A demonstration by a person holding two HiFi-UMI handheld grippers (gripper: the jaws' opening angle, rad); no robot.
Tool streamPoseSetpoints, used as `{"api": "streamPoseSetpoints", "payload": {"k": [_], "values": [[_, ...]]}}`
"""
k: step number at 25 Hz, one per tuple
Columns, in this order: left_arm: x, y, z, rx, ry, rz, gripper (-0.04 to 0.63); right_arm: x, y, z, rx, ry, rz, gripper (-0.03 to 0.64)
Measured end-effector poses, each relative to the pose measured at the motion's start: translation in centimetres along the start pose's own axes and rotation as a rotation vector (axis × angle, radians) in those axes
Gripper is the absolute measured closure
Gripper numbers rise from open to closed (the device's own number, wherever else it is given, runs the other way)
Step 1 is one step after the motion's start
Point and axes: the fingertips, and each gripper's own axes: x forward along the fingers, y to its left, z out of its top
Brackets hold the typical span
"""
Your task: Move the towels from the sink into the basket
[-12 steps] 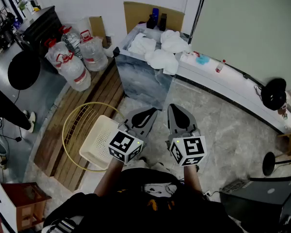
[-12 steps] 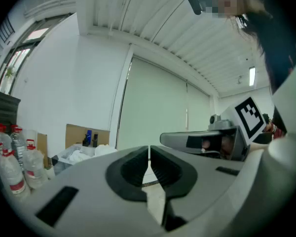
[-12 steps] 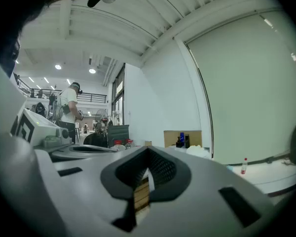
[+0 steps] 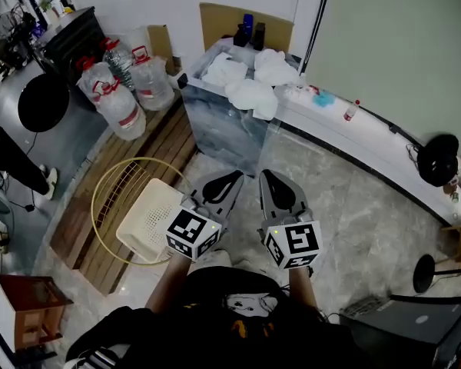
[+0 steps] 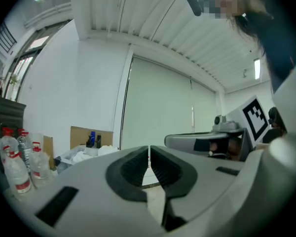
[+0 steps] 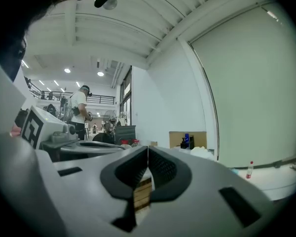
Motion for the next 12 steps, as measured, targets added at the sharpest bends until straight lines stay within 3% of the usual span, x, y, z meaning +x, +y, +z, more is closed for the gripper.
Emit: {"api": "streamPoseSetpoints", "payload": {"k": [12], "values": [[1.8,-0.2,-1.4,0.021,0.055,0.091,0.577,0.1,-3.5,-1.2,0.053,-0.016,0.063,0.612]]}}
